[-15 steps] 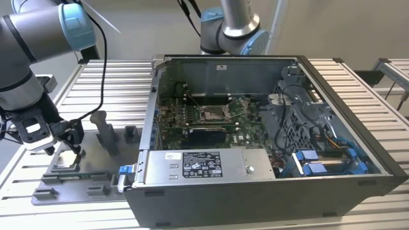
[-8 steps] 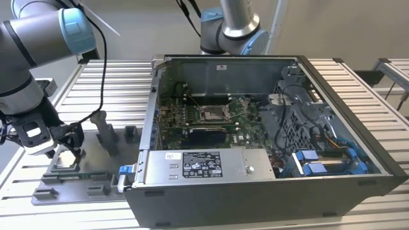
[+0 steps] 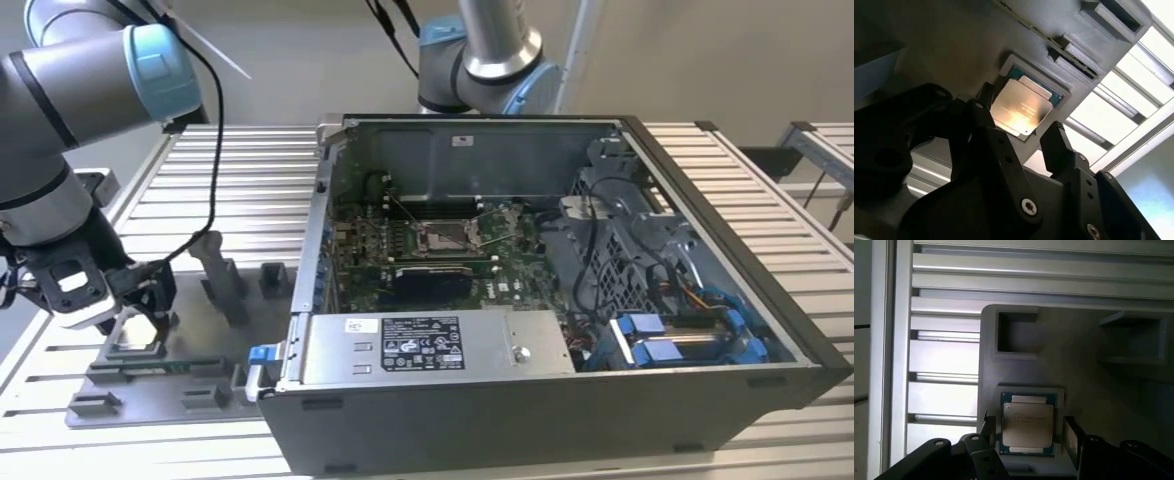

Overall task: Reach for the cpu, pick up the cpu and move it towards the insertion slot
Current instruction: 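Pick up the cpu and move it towards the insertion slot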

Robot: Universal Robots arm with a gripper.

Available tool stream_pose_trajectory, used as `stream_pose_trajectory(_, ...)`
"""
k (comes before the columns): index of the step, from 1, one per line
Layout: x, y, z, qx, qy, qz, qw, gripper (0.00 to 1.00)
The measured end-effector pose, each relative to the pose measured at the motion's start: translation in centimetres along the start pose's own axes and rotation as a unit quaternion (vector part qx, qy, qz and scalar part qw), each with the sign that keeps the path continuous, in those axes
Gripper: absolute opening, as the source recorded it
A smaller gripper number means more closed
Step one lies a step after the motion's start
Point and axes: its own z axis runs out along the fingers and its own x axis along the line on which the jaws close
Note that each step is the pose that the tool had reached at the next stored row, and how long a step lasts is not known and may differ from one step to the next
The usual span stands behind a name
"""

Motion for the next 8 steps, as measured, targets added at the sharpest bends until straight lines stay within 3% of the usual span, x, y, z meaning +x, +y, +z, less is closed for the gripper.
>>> stream_pose_trajectory(8,0.13,-0.03,0.53,0.0000,0.0000,-0.001,1.00000,1.00)
